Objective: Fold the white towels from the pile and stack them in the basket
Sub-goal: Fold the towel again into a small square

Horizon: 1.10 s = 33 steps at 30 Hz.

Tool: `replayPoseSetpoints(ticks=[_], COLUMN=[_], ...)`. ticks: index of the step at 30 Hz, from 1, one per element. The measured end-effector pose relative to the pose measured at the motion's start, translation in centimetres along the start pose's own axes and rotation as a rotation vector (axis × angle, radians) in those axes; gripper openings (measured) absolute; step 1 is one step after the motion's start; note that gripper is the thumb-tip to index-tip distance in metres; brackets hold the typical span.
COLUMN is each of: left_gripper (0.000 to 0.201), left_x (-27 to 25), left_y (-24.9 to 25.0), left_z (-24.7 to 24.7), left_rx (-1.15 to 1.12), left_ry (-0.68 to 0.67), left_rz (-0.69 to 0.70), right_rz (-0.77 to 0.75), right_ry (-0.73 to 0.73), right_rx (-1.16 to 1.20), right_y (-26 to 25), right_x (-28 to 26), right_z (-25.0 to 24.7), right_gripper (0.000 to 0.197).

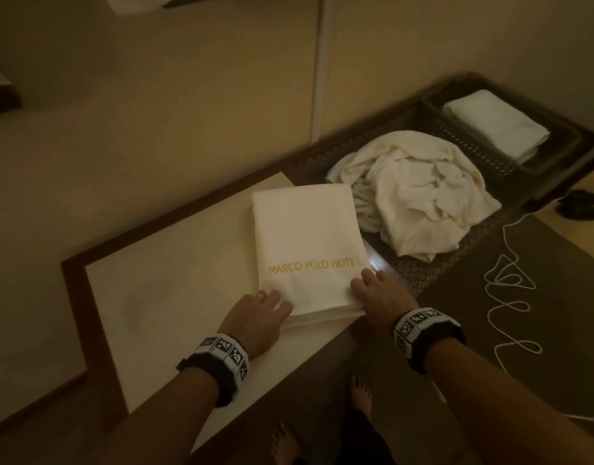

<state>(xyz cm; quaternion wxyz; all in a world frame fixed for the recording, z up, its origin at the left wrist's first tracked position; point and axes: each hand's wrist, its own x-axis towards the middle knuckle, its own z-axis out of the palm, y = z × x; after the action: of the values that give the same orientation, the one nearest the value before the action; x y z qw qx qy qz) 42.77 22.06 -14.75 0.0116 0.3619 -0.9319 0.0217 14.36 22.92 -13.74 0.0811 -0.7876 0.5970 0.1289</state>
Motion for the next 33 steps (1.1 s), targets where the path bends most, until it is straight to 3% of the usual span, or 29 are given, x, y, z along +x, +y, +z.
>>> replayPoseSetpoints(ticks=[3,6,9,11,13,16,21,26,33], left_gripper=[0.058,0.053,0.041,0.024,0.037,0.04,0.067,0.077,0.046], left_x=[-0.7,-0.9,-1.6,-1.9,-1.4,0.5,4.1,5.5,5.3], left_y=[0.6,0.6,0.6,0.6,0.4,-0.6,-2.2,-2.4,-2.9], left_z=[0.7,0.9,0.7,0.2,-0.2,-0.6,-0.1,0.5,-0.1], left_rx=[-0.045,-0.053,-0.115,-0.184,-0.308,-0.451,-0.588,-0.765,-0.969], left_ry=[-0.098,-0.073,-0.154,-0.188,-0.188,-0.155,-0.318,-0.306,-0.315], left_rz=[-0.086,-0.064,-0.074,-0.221,-0.434,-0.688,-0.942,-1.016,-1.001], right_rz=[0.02,0.012,0.041,0.054,0.134,0.341,0.53,0.614,0.648], right_ry=[0.004,-0.022,-0.102,-0.079,-0.01,0.105,-0.087,-0.124,-0.212], right_rx=[0.009,-0.001,0.062,0.149,0.246,0.404,0.623,0.703,0.757], right_y=[0.3,0.1,-0.3,-0.1,0.6,1.4,1.6,0.4,-0.7], right_x=[-0.1,-0.4,-0.8,-0.9,-0.6,0.8,4.2,5.2,3.1], right_z=[-0.2,0.0,0.8,0.4,-0.6,-1.7,-1.4,-1.5,-3.0], right_gripper=[0.039,0.044,0.043,0.04,0.04,0.028,0.061,0.075,0.069])
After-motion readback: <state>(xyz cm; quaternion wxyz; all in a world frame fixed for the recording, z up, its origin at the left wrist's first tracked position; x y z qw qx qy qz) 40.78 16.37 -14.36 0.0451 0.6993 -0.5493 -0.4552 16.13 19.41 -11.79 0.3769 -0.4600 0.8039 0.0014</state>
